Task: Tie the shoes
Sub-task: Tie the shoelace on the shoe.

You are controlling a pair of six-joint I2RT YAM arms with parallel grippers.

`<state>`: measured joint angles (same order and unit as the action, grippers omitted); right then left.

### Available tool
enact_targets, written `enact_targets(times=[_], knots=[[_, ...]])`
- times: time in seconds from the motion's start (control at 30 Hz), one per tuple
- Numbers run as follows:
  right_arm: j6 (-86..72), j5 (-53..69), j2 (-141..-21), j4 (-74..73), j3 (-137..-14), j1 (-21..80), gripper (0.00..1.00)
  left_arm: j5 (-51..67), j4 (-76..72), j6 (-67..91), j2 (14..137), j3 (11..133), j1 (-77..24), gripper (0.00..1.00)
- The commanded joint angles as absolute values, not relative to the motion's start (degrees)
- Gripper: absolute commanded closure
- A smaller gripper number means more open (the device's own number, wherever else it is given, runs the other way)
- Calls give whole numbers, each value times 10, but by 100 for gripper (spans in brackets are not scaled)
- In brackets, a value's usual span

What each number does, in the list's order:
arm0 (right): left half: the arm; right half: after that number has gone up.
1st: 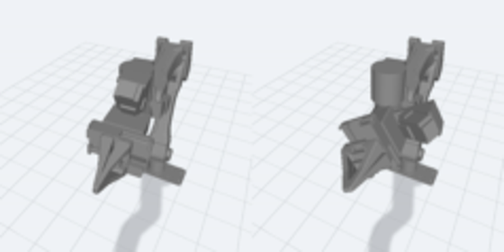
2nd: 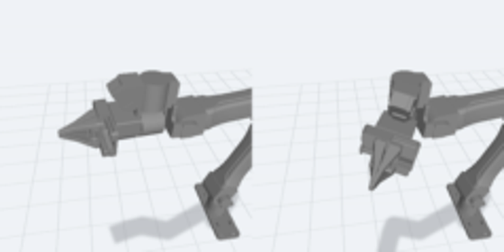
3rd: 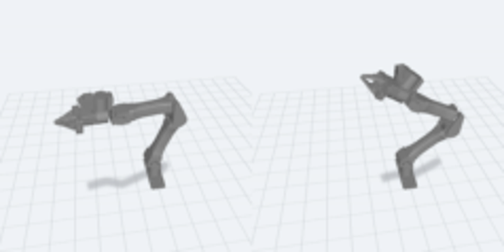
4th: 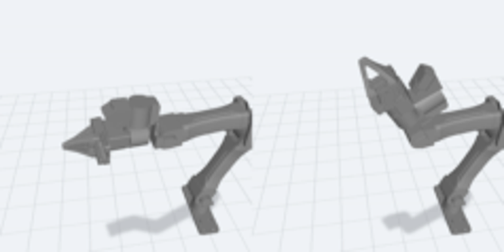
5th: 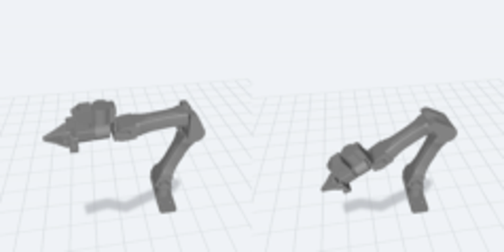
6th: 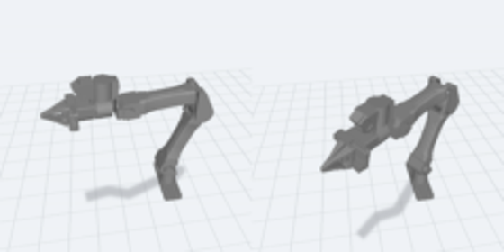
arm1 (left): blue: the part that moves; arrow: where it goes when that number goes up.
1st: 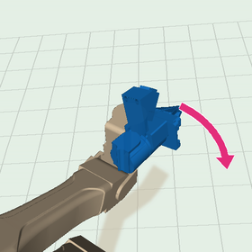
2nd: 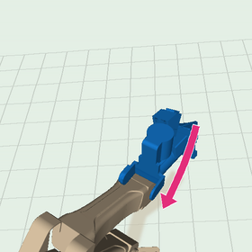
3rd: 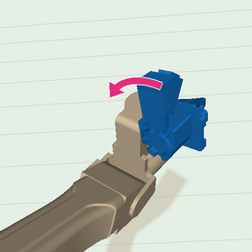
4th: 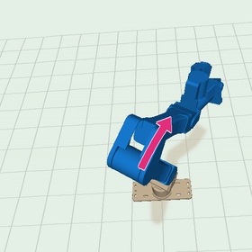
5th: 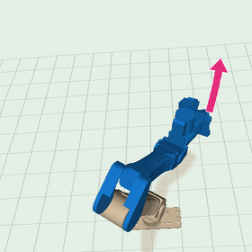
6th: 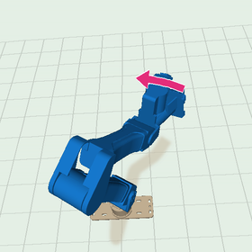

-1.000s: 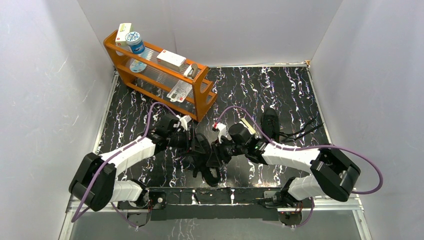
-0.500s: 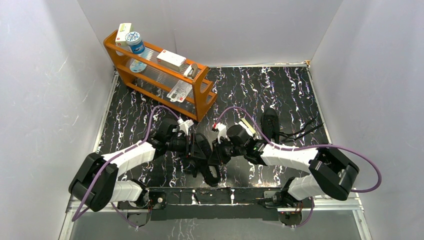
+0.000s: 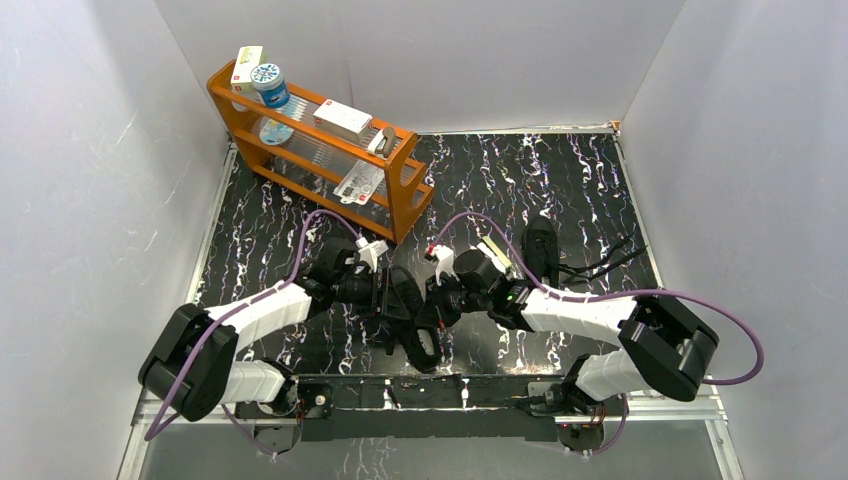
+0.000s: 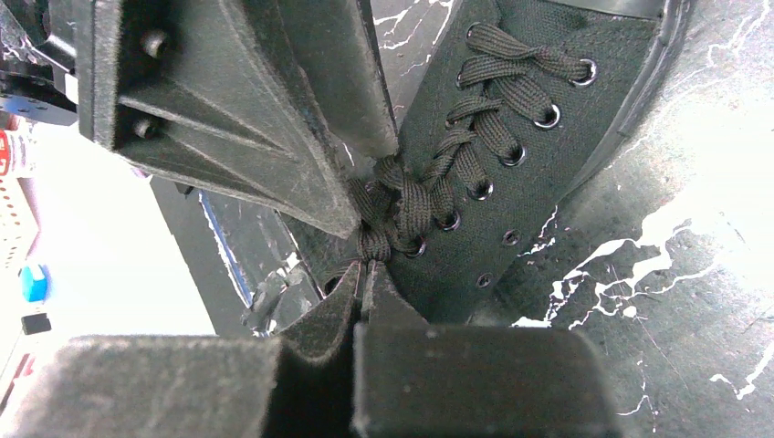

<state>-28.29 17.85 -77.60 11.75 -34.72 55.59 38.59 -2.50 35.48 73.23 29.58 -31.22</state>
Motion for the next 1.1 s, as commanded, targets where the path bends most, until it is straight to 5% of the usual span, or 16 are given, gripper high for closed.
enact_targets(times=[0.0,0.2,0.4,0.63,1.07], knots=[[-286,168,-754,142,-360,559,100,399,-21,326,755,317,-310,55],[-284,173,-755,141,-361,559,100,404,-33,314,785,330,-310,60],[-290,165,-761,142,-371,559,100,397,-5,312,758,343,-310,86],[-313,142,-785,166,-378,559,100,416,-12,340,719,323,-310,92],[-323,138,-797,183,-374,558,100,432,-48,359,745,315,-311,68]])
